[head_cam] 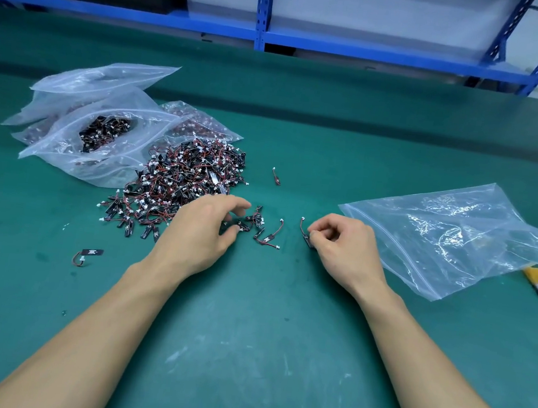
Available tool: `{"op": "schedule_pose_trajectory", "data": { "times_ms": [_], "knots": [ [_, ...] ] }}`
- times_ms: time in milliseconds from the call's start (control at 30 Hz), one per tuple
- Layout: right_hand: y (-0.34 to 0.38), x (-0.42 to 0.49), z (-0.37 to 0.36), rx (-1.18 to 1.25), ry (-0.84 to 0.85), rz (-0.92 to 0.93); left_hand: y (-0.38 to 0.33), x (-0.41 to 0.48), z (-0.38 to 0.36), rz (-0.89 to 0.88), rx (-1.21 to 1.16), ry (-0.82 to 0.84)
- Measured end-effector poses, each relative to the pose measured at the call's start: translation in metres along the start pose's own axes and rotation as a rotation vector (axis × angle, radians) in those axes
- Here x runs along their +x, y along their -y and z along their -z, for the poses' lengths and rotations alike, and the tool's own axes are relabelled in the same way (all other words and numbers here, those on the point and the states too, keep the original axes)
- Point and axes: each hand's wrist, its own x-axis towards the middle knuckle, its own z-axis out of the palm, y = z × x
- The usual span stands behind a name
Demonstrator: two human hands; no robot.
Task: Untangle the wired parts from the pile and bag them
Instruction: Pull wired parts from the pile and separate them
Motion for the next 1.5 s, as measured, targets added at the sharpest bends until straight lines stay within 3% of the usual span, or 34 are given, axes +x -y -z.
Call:
{"op": "schedule_pose_trajectory", "data": {
  "times_ms": [267,567,667,733,833,933,1300,1500],
  "knots": [
    [0.000,0.000,-0.001,0.007,-0.014,0.005,0.001,0.000,0.001,0.087,-0.010,-0.008],
    [0.000,0.000,-0.001,0.037,-0.037,-0.010,0.007,0.004,0.006,0.204,-0.054,-0.241],
    [0.001,-0.001,-0.001,0.038,-0.048,-0.013,0.004,0.004,0.003,0.128,0.085,-0.248],
    [0.001,-0.001,-0.001,0.036,-0.052,-0.013,0.000,0.007,0.001,0.003,0.102,-0.193],
    [0.001,0.000,-0.002,0.027,-0.057,-0.012,-0.006,0.013,-0.002,-0.180,0.138,0.072],
    [0.000,0.001,-0.002,0.015,-0.057,-0.014,-0.005,0.015,-0.007,-0.180,0.205,0.207],
    [0.001,-0.001,0.000,0.040,-0.060,-0.014,0.007,0.017,-0.001,-0.047,0.050,-0.227],
    [-0.004,0.005,0.006,0.054,-0.123,-0.080,0.008,0.016,0.000,-0.006,-0.124,-0.356]
  ]
}}
